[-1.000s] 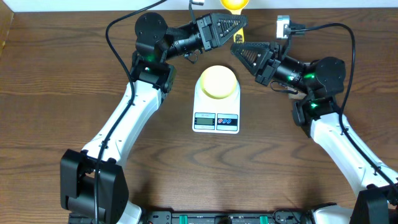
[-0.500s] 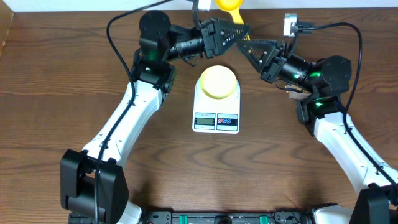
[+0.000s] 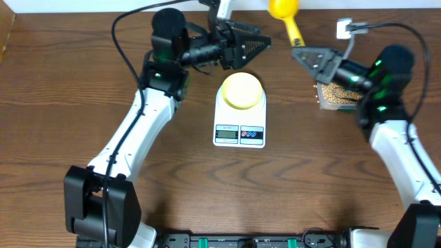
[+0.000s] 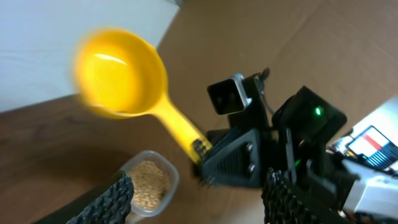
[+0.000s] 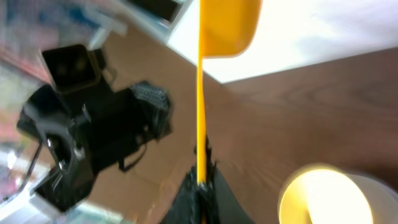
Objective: Scoop item into bowl and weigh 50g on scale
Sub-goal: 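Move the scoop with the right gripper into the soybean tub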
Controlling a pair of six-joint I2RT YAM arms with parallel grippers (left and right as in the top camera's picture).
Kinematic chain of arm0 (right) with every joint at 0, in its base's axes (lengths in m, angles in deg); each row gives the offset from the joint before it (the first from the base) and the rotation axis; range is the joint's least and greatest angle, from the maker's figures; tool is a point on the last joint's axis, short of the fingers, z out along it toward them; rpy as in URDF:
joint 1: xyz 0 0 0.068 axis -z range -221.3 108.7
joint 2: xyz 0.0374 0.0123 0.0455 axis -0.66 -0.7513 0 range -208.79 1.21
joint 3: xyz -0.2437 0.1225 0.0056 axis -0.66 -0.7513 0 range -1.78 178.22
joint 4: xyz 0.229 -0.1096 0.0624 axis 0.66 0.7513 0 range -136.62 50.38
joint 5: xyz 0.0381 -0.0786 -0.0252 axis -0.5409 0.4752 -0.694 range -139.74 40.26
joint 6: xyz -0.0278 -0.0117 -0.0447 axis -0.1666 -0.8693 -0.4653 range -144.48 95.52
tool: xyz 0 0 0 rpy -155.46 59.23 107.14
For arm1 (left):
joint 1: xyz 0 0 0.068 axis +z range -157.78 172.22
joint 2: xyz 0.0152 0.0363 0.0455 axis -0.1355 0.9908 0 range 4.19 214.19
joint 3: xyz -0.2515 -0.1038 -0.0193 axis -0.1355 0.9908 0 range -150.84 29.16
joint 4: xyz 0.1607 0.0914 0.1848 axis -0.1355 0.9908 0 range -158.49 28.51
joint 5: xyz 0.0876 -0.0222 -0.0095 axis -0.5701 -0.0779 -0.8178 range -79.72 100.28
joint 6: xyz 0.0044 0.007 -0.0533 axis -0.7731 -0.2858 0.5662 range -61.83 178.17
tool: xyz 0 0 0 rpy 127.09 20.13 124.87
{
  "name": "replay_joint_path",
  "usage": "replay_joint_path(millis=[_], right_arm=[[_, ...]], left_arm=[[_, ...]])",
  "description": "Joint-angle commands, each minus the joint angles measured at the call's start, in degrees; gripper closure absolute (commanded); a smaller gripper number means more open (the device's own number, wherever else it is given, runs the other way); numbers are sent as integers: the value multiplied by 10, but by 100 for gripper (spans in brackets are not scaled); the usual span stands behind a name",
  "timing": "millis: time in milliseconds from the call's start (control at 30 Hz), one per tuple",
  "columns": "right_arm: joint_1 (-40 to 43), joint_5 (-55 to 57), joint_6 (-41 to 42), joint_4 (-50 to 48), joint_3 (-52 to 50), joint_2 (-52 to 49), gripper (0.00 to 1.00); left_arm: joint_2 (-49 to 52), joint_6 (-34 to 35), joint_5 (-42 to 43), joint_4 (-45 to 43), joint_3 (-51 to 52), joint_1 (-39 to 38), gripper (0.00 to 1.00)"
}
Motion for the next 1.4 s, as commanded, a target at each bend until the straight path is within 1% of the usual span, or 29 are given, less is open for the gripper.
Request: replay_joint_path(millis=[0, 100, 167, 233, 300, 400, 500, 600, 700, 900, 1167, 1233, 1367], right_arm=[[41, -96, -68, 102, 76, 3, 99], [67, -96, -151, 274, 124, 3, 99], [80, -57, -208, 387, 146, 3, 99], [89, 32, -267, 513, 173, 2, 99], [91, 174, -322, 649, 216, 2, 99], [84, 358, -368, 812, 309, -5, 99], [83, 452, -414, 948, 429, -33, 99], [83, 535, -435, 1035, 509, -68, 99], [83, 571, -493, 1078, 542, -108, 99], [81, 580, -606, 1078, 541, -197, 99], [81, 627, -621, 1062, 541, -278, 99], [81, 628, -638, 1061, 541, -290, 99], [81, 622, -642, 1060, 541, -316, 99]], left_arm=[[-9, -17, 9, 2, -5, 19, 31], [-9, -17, 10, 13, -5, 29, 30], [-9, -18, 9, 28, -5, 33, 29], [-9, -33, 10, 50, -5, 34, 29], [-9, -52, 9, 74, -5, 34, 29], [-9, -72, 7, 83, -5, 34, 29], [-9, -83, 5, 83, -5, 34, 29], [-9, -83, 5, 87, -5, 34, 29], [-9, -83, 5, 96, -5, 34, 29], [-9, -84, 5, 115, -5, 34, 29], [-7, -83, 5, 117, -5, 34, 28], [-7, -83, 5, 117, -5, 34, 29], [-7, -83, 5, 117, -5, 34, 28]])
